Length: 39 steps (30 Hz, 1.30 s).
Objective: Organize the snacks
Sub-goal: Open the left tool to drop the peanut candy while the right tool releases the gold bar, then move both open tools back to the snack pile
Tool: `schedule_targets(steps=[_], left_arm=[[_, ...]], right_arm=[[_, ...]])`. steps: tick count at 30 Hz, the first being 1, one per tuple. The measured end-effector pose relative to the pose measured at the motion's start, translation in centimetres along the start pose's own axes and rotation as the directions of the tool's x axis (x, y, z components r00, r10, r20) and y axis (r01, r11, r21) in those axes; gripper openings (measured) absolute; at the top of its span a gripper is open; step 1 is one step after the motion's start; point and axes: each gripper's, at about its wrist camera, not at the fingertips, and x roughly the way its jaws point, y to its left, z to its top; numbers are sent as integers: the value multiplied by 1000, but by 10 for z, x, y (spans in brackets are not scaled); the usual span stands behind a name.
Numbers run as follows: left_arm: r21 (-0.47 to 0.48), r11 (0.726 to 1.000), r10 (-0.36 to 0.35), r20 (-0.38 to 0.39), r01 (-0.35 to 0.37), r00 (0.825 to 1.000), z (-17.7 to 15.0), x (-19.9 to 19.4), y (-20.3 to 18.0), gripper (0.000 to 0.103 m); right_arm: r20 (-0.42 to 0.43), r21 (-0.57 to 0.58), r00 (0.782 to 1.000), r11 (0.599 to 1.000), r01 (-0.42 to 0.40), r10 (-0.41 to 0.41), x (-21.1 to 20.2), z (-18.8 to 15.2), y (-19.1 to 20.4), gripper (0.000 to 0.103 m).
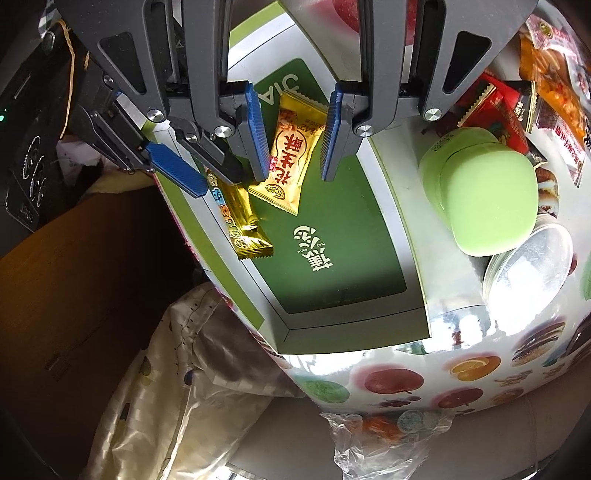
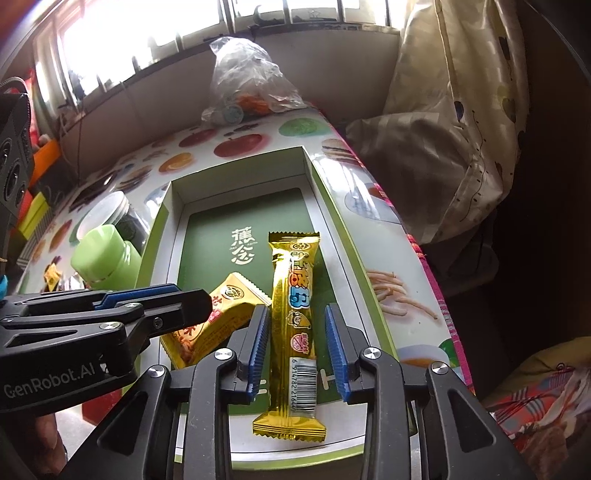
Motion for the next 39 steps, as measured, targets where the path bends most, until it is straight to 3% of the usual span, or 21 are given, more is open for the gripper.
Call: schedule_targets(steps=[11, 25, 33, 39], left_arm=[[37, 999, 22, 39, -23, 999, -6, -22, -3, 41], [60, 993, 92, 126, -101, 988, -26, -65, 9, 42], [16, 991, 131, 155, -135, 979, -38, -83, 36, 42], [8, 979, 198, 192, -203, 961, -51, -98, 58, 42]], right_arm=[[11, 6, 1000, 1000, 26, -26, -13, -4, 2, 50], [64, -3, 998, 1000, 28, -27, -42, -5, 21, 55], [93, -26, 996, 1000, -13, 15, -54, -9, 47, 55], [118, -72, 990, 995, -67, 75, -65, -12, 76, 55]])
